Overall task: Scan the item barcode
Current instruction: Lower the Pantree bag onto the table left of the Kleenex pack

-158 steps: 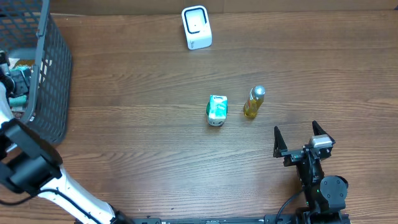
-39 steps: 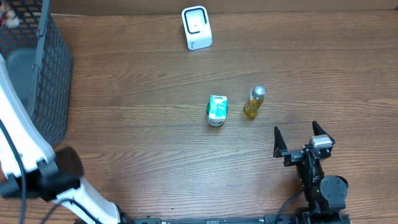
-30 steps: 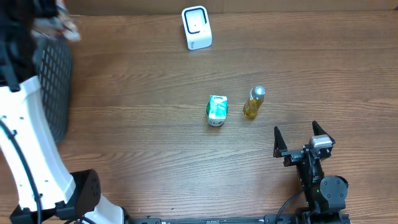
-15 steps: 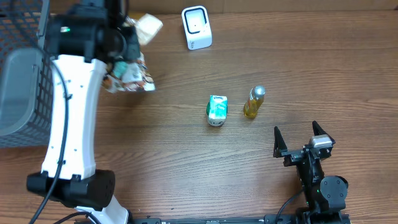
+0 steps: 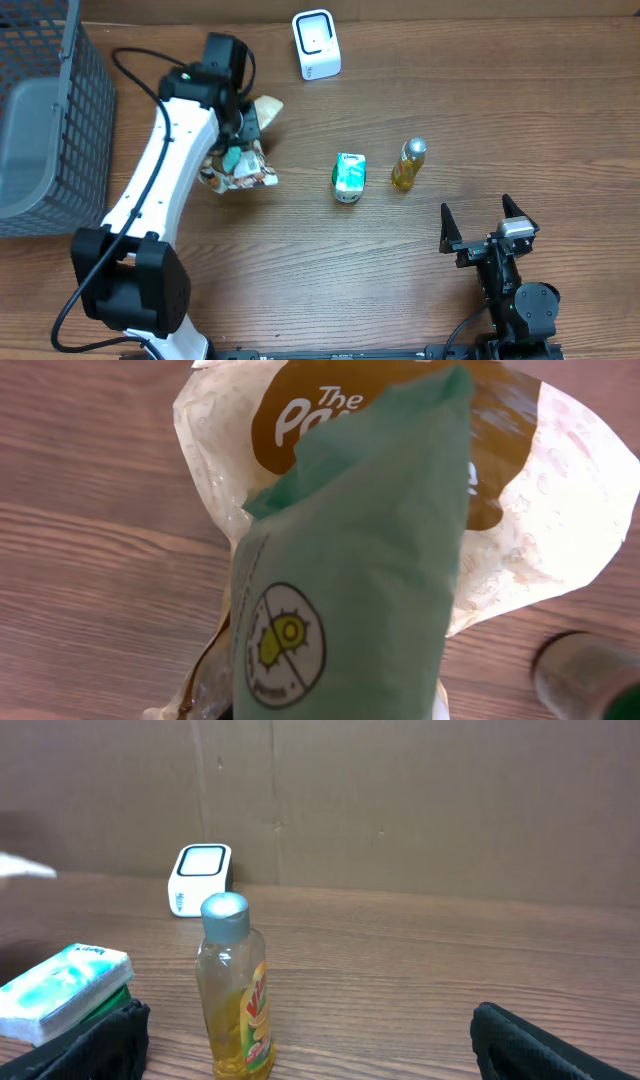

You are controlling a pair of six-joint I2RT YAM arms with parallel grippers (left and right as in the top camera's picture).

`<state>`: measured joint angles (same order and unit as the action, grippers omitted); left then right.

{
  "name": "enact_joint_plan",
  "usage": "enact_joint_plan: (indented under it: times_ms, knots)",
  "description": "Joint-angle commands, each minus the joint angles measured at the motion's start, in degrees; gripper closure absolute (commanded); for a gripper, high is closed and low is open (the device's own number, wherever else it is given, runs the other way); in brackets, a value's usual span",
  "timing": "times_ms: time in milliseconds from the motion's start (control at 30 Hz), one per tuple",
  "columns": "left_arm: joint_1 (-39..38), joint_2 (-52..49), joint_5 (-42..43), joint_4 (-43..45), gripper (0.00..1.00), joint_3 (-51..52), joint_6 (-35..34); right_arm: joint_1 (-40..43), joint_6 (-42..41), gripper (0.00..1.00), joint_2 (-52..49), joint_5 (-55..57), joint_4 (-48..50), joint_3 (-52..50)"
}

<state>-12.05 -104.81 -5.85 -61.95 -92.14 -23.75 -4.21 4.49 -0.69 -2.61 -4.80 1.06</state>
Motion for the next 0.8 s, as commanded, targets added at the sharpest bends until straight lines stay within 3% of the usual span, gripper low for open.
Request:
enact_joint_plan:
  times_ms: [0, 767]
  knots:
    - [-0.5, 0.2, -0.8, 1.9, 0.96, 3.3, -1.2, 0.1, 0.1, 0.00, 0.1, -0.1, 0.2, -0.6]
    - [-0.5, 0.2, -0.7, 1.2, 0.96, 5.9, -0.7, 0.1, 0.1, 0.00, 0.1, -0.1, 0.2, -0.6]
